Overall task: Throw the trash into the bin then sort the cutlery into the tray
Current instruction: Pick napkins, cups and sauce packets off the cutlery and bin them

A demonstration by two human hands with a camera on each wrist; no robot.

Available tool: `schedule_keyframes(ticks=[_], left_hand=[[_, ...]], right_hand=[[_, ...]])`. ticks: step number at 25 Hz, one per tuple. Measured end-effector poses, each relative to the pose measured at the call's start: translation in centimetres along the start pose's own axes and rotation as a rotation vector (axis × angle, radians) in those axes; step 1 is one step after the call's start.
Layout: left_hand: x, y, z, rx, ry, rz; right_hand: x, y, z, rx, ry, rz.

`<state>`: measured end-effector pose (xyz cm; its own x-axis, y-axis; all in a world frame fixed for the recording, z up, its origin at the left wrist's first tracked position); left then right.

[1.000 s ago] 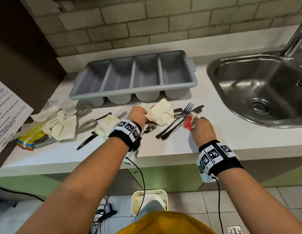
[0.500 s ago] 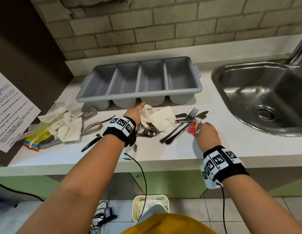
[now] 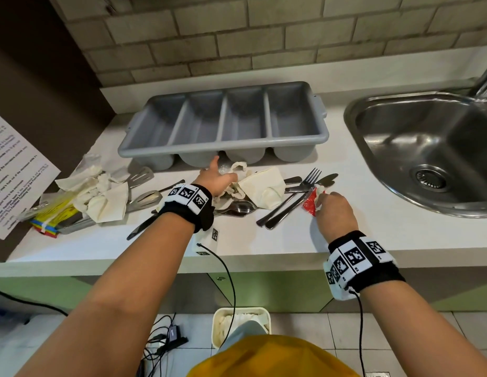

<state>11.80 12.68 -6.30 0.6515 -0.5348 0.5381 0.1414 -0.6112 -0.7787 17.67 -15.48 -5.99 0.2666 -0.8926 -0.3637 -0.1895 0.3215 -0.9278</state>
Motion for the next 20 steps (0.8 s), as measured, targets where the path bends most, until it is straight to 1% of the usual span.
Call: schedule_keyframes(ticks=[1,3,5,7,10,13,14,18,20], left_hand=[[0.2,0.3,0.1,-0.01,0.011,0.069],[0.8,0.8,0.1,0.03,0.057,0.193],[1.6,0.5,0.0,0.113,0.095,0.192],[2.0,-0.6,-0.1,0.186,0.075,0.12],[2.7,-2.1,-0.5,0.213,0.05,0.19],[3.7,-3.9,-1.6,0.243,0.104,0.27],[3.8,-4.6,-1.9,0.261,0.117,0.247],[3.8,-7.4,-4.0,0.346,0.155,0.035],[3.9,-8.3,-4.9,0.375,0.176,-0.015]], right_hand=[[-0.1,0.0,0.0,-0.002,0.0,-0.001],[0.0,-0.1,0.0,-0.004,0.006,0.004],[-0.1,-0.2,-0.2,0.001,0.007,0.013],[-0.1,-0.4,-0.3,0.01,0.002,0.025],[0.2,-0.6,-0.3,-0.003,0.007,0.063],[0.5,-2.0,-0.3,0.06,0.019,0.166],[0.5,-2.7,-0.4,0.093,0.013,0.195],[-0.4,-4.7,-1.1,0.172,-0.051,0.265],[-1.2,-5.5,-1.7,0.208,-0.081,0.357]])
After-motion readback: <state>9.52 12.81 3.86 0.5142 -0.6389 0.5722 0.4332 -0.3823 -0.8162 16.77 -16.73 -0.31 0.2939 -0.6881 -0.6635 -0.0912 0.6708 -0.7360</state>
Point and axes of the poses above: each hand's wrist, its own z-axis towards the middle knuckle, its own y-axis out of the palm, x = y × z, the point moved 10 cm from there along z, towards the middle knuckle, and after that the axes turned 1 degree about x, right-handed, at the moved point
